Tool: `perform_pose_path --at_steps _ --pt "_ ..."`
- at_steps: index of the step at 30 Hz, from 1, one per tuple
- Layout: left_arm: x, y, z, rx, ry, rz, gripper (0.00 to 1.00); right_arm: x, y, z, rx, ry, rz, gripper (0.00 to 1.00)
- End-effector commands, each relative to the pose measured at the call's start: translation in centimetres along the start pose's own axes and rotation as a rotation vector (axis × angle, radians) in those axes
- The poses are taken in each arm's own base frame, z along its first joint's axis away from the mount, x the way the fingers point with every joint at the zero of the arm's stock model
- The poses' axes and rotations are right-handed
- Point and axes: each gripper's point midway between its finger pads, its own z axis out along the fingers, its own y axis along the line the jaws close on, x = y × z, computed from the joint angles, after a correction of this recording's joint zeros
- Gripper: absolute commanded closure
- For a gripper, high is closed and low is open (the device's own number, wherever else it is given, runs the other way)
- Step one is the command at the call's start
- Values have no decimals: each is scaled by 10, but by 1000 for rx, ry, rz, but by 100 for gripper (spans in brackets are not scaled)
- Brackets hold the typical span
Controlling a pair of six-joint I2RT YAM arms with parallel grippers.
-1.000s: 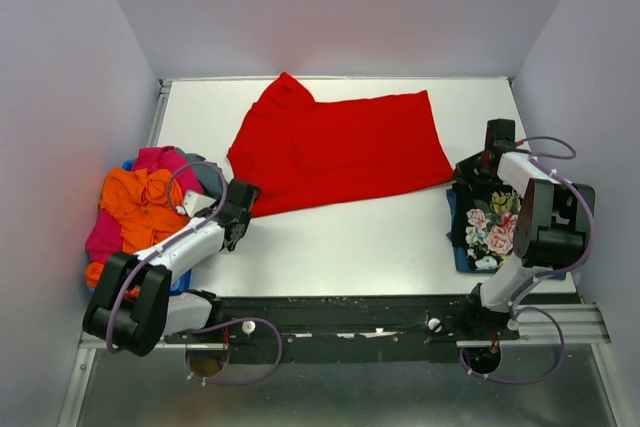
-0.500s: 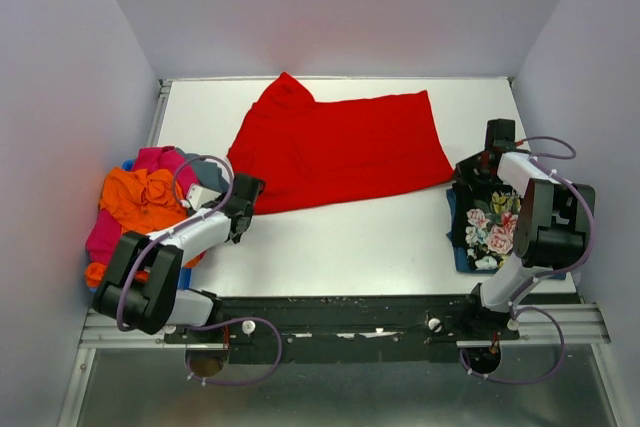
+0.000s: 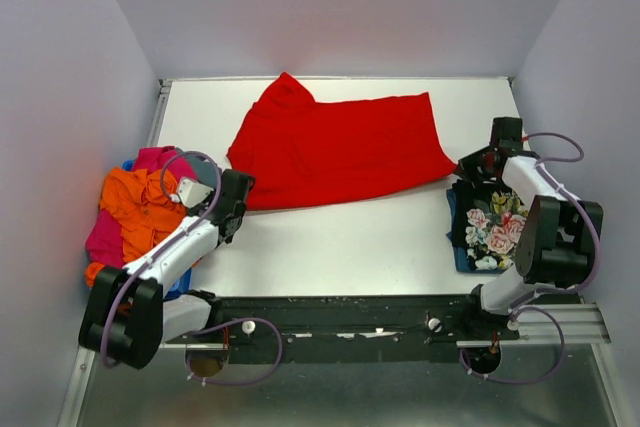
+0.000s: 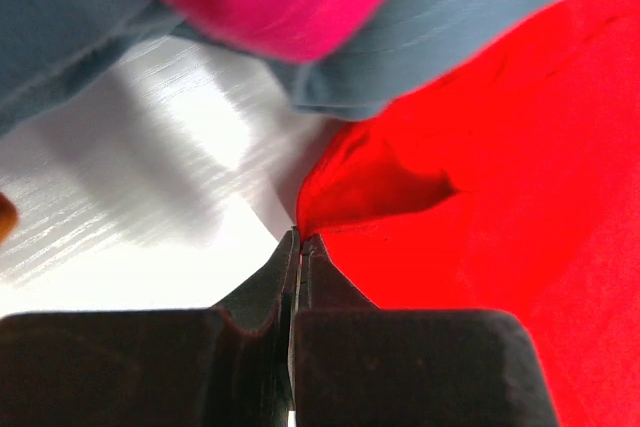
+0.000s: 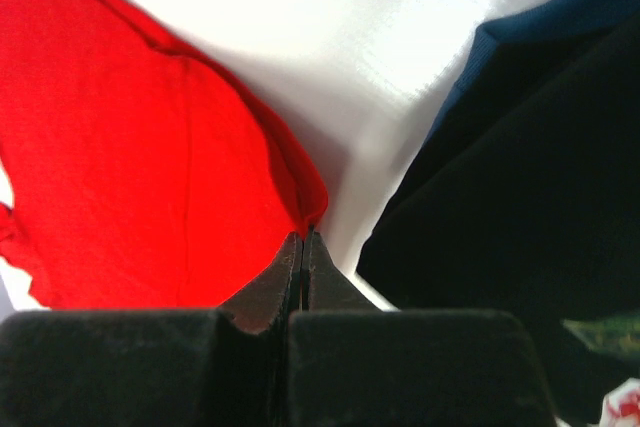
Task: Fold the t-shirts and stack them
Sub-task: Fold the flattened tshirt in 1/3 of the way
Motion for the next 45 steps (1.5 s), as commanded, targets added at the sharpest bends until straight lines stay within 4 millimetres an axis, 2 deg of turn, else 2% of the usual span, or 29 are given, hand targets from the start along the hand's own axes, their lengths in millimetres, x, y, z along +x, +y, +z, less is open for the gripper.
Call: perform_pose_path --at_steps 1,4,8,11,13,15,18,19,21,25,27,29,32,34,36,38,39,41,43,44,45 --pt "-23 7 -18 18 -63 2 100 5 -6 -18 -7 8 6 99" --pt "-17 16 -17 23 -46 -17 100 10 -12 -19 13 21 6 99" --pt "-8 19 -13 17 -13 -20 100 16 -15 -14 25 57 11 99" --pt "-21 -7 -16 54 -52 -19 100 12 3 -17 -11 76 30 99" --pt "-37 -33 -26 73 -77 -10 100 4 23 -28 -50 74 21 99" --pt "-58 -55 -43 86 -118 -3 100 -7 35 -42 -63 46 13 99" --pt "-67 -60 -56 98 -122 2 100 -15 37 -60 -73 4 13 99" --pt "-65 -55 -57 98 -113 2 100 -15 34 -62 -73 -2 15 99" --pt "-52 -32 -54 65 -68 0 100 -9 20 -60 -54 2 20 99" --pt "-8 32 -32 -2 53 -15 100 25 -21 -34 8 98 30 99" --pt "5 50 -25 2 81 -26 100 35 -32 -24 24 135 34 99" --pt "5 55 -25 5 74 -27 100 36 -32 -20 30 147 26 99" --pt "-9 39 -29 30 29 -27 100 24 -17 -25 0 118 18 99" --pt "-22 17 -32 55 -11 -31 100 14 1 -30 -37 101 20 99" --pt "-41 -16 -37 84 -45 -32 100 3 28 -39 -87 106 14 99" --pt "-68 -60 -53 114 -80 -17 100 -20 67 -64 -142 82 3 99" --pt "-92 -94 -75 159 -119 -25 100 -28 78 -77 -161 61 1 99" --pt "-121 -123 -101 195 -174 -14 100 -43 96 -106 -220 -11 -3 99" --pt "-131 -130 -115 230 -191 -8 100 -51 96 -122 -239 -76 6 99" --pt "-131 -124 -116 229 -192 -2 100 -51 93 -126 -246 -97 9 99" --pt "-125 -112 -112 212 -181 9 100 -47 84 -122 -229 -92 13 99"
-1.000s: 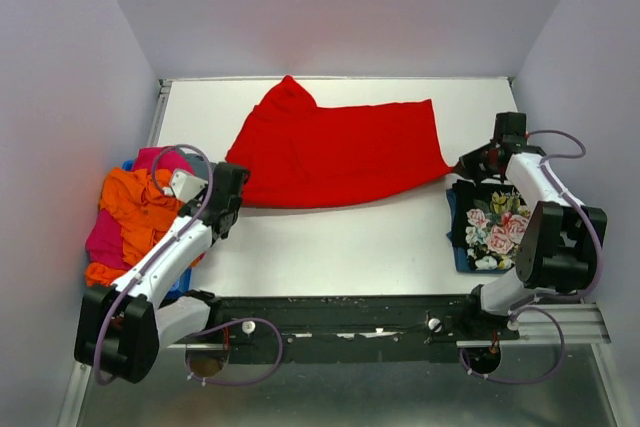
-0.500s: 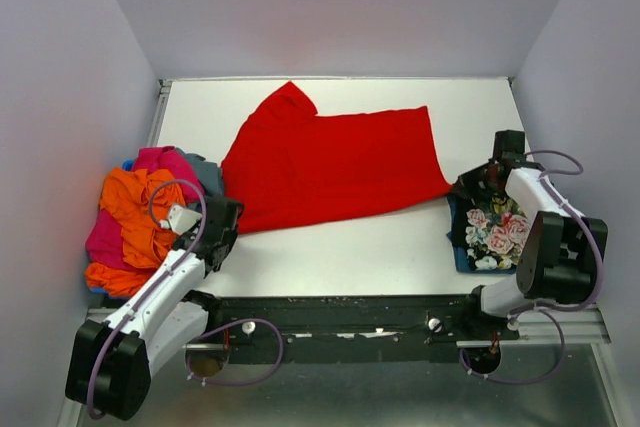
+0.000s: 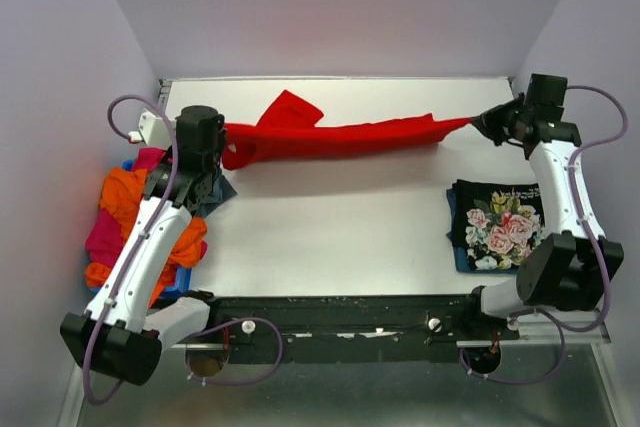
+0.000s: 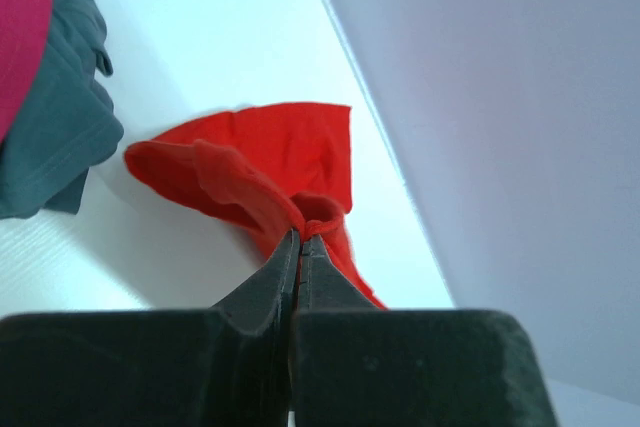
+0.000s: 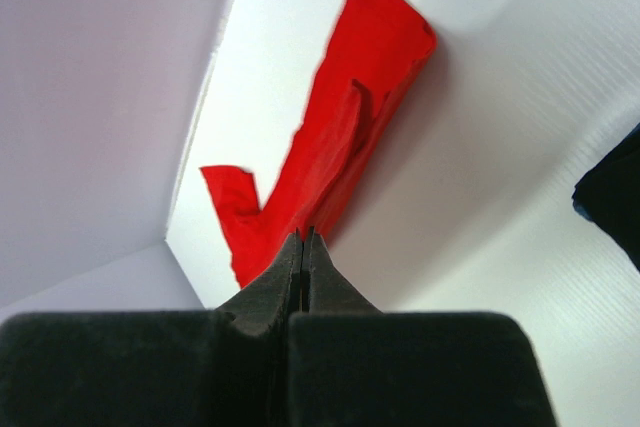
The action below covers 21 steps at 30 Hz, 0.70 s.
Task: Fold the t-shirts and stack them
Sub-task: Fold the flattened tshirt in 1/3 of the way
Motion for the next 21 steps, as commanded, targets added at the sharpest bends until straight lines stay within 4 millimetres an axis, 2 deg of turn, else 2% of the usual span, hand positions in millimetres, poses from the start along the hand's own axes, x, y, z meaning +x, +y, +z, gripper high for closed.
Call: perform_pose_path --at_steps 1,4,6,8,12,18,21 --pt "-13 44 -16 -77 -43 95 100 4 -27 -21 57 -39 26 99" --pt "21 113 -11 -158 28 79 100 28 -65 -7 124 34 50 99" --pt "38 146 -15 -158 68 51 100 44 -89 3 161 78 50 99" --pt "51 173 -15 -169 94 38 100 52 -104 9 189 98 45 99" --pt "65 203 -20 -201 141 34 100 73 -125 14 202 158 41 99" --pt "90 232 -22 -250 232 30 100 89 -164 18 299 173 38 99" --pt "98 245 -22 -283 254 30 100 97 -176 21 314 193 45 99"
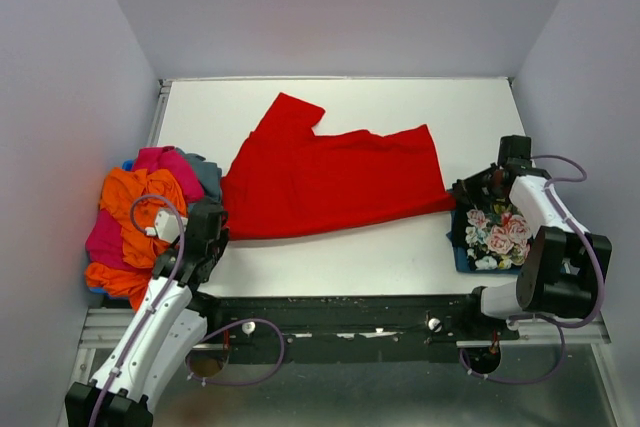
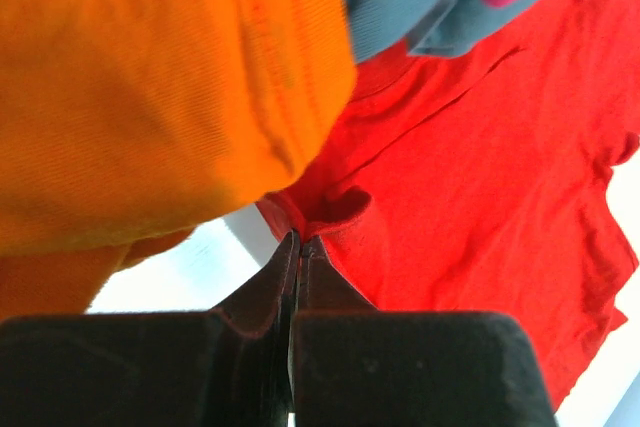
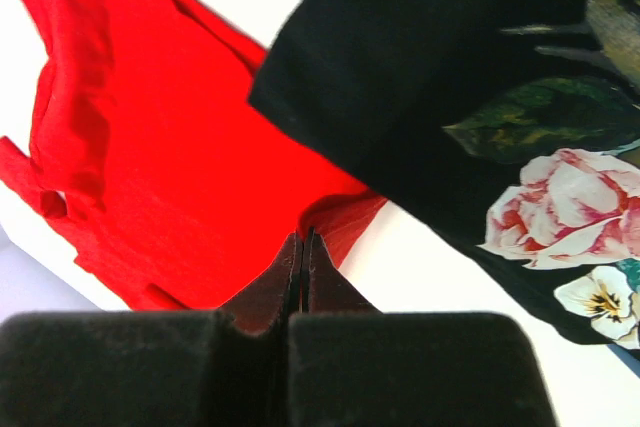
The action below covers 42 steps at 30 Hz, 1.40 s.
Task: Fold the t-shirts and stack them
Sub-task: Fold the flattened tshirt in 1/3 of the way
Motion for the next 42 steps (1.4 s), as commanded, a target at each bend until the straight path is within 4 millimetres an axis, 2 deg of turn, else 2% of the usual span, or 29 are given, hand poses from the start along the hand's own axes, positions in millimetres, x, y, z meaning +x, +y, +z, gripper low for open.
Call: perform_pose_path --at_steps 1,5,7,8,9,10,11,13,16,19,22,25,27,29,31,35,42 --pt "20 22 5 -59 76 -16 100 2 -16 9 20 -12 -13 99" --pt "28 30 7 -72 106 -25 100 1 -24 12 47 -24 -27 99" --pt "28 31 7 -69 106 -26 100 -4 -22 9 42 -49 -43 94" --pt "27 31 6 -65 104 -23 96 -7 -20 6 37 -64 -53 83" --pt "25 32 4 -67 98 -17 89 -11 -19 4 41 -82 -62 65" --pt "22 30 2 -61 85 -10 78 -14 -17 1 36 -101 -71 58" --pt "17 31 -2 -65 70 8 65 -17 -14 -3 24 -120 -94 55" --pt "4 29 -12 -73 27 28 53 -29 -9 -13 18 -183 -129 53" --pt "-20 22 -31 -56 -49 51 49 -40 5 -28 -26 -264 -192 52" --pt "-33 9 -44 -8 -79 59 49 -35 35 -40 -157 -289 -304 52" --pt "-37 -9 -49 51 -84 111 51 -6 74 -44 -323 -249 -441 53" --pt "-38 -12 -48 33 -83 148 52 28 105 -44 -408 -194 -571 55" --pt "-24 -25 -39 112 -36 213 54 55 124 -40 -446 -142 -641 56" --pt "-6 -43 -28 212 22 208 63 86 143 -34 -503 -65 -703 57" --pt "10 -55 -18 273 73 208 66 117 156 -23 -536 15 -743 57" --pt "23 -69 1 289 97 218 67 172 179 4 -558 147 -824 59" --pt "21 -114 19 315 61 325 72 244 213 33 -601 272 -930 63"
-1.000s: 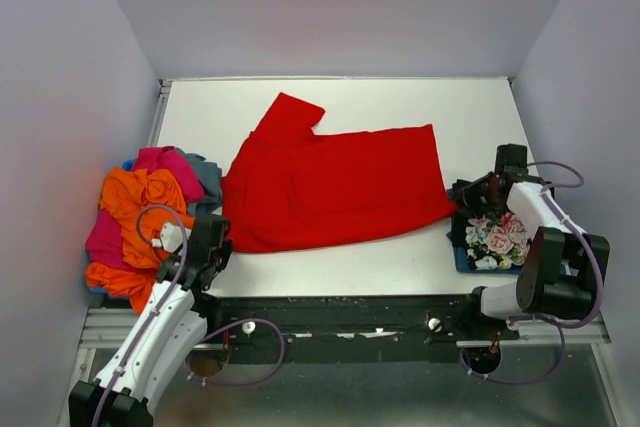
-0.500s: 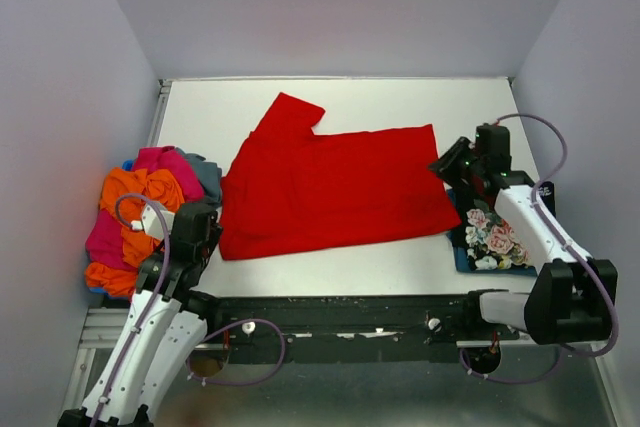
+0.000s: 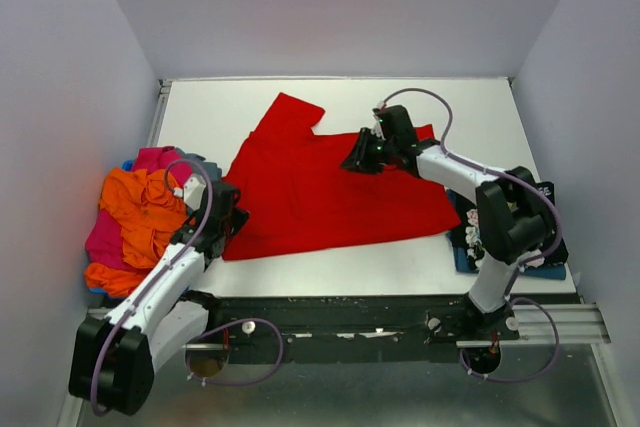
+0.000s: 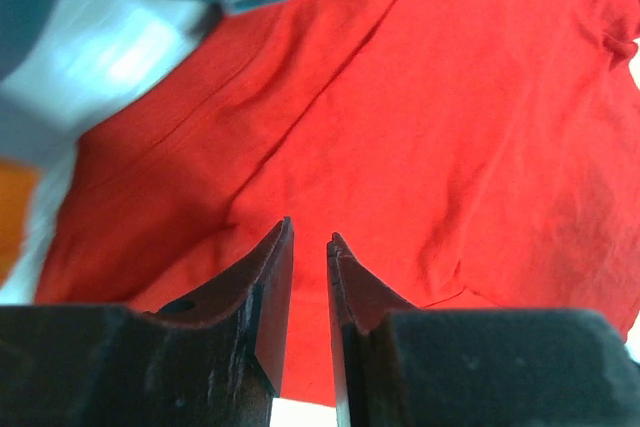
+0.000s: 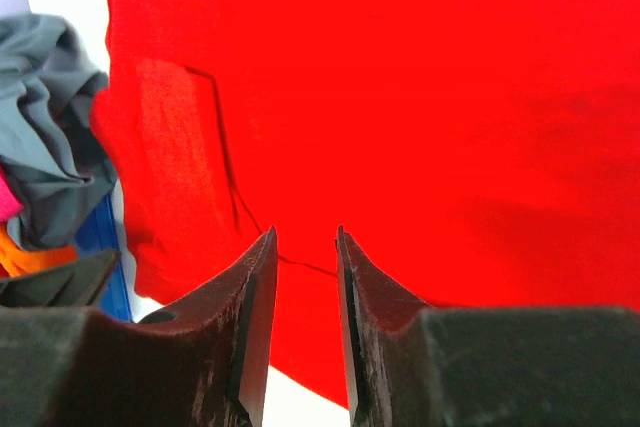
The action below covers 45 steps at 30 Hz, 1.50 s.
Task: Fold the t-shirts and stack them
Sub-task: Fold the flattened tshirt in 1/3 of the way
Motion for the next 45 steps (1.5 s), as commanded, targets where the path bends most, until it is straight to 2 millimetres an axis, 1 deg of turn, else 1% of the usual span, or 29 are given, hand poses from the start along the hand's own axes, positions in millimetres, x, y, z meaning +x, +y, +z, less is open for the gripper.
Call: perform_pose_path --at_steps 1,3,5,7,10,12,14,15,18,22,25,29,30,32,33,36,42,45 --pt "-23 -57 9 138 -57 67 73 -1 46 28 -107 25 -71 63" --pt "-25 -64 19 130 -59 79 75 4 54 43 -116 53 -80 63" --pt "-24 -65 30 103 -55 87 77 8 61 56 -130 72 -93 63" --pt "-21 -66 43 82 -46 100 79 16 63 71 -124 98 -97 64" --pt "-19 -71 59 72 -41 113 86 22 70 87 -134 125 -106 67" --pt "-18 -72 70 52 -39 125 94 29 71 97 -132 147 -107 72" --pt "-18 -74 78 32 -35 149 100 34 73 105 -128 162 -113 79" --pt "-19 -76 81 25 -34 158 100 37 73 108 -125 171 -113 83" --pt "-20 -72 90 -13 -36 174 100 50 76 118 -133 205 -119 84" --pt "-21 -62 98 -72 -27 176 100 62 78 127 -134 243 -147 78" --pt "-17 -63 103 -68 -6 175 100 67 77 132 -112 253 -159 78" --pt "-13 -67 110 -64 14 183 100 75 69 138 -91 273 -145 80" --pt "-13 -68 111 -61 18 184 100 77 70 139 -105 283 -144 78" --pt "-11 -68 112 -60 23 191 100 81 73 141 -132 298 -140 68" --pt "-12 -69 112 -59 22 190 100 82 74 141 -138 303 -138 66" --pt "-12 -69 112 -60 21 204 100 84 81 138 -185 311 -142 66" --pt "-16 -70 108 -59 12 214 100 85 109 120 -325 293 -197 65" --pt "-18 -72 107 -57 10 222 100 89 120 112 -394 311 -202 64"
